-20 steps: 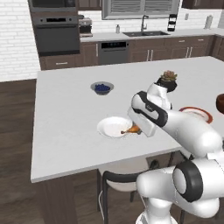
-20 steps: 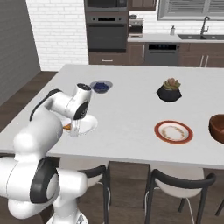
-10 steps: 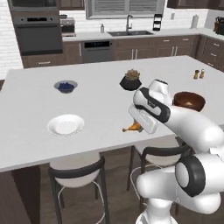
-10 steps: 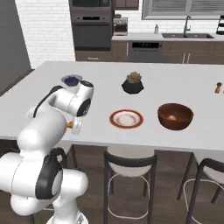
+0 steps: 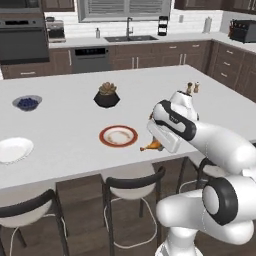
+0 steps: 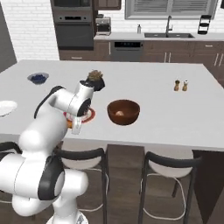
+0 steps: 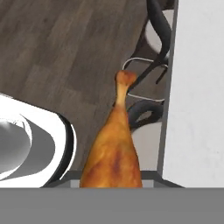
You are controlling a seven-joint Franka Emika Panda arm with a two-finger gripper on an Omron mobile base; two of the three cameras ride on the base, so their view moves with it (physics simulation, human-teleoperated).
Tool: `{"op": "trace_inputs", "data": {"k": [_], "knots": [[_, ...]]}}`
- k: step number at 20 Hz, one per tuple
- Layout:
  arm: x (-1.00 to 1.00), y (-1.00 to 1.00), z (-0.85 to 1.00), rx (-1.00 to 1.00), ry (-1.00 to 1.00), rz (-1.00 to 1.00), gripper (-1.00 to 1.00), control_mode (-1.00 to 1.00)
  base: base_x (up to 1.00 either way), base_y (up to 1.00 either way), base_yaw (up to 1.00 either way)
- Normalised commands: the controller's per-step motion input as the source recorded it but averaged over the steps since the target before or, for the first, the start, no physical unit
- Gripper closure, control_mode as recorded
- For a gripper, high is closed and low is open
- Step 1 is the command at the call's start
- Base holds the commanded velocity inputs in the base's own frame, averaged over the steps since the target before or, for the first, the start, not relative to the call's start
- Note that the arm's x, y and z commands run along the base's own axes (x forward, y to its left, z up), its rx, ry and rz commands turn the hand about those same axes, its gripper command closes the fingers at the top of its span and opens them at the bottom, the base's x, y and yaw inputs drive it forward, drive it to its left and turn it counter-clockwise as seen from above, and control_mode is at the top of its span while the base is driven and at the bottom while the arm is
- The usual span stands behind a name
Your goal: Pick the chicken drumstick and onion from their plates and place them in the bowl. Then put the bowl in the fridge.
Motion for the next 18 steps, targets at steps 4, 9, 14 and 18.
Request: {"op": "trace_inputs", "data": {"k": [4,9,14,18], "knots": [[0.00,0.00,0.00,0.00,0.00,0.00,1.00,1.00,0.38,-1.00,0.01],[0.00,0.00,0.00,0.00,0.00,0.00,1.00,1.00,0.82,-0.44,0.01],[0.00,0.00,0.00,0.00,0.00,0.00,1.00,1.00,0.95,0.00,0.07],[0.50,-0.03,0.00,0.02,0.05,0.03,1.00,-1.00,0.50,0.00,0.04]]}}
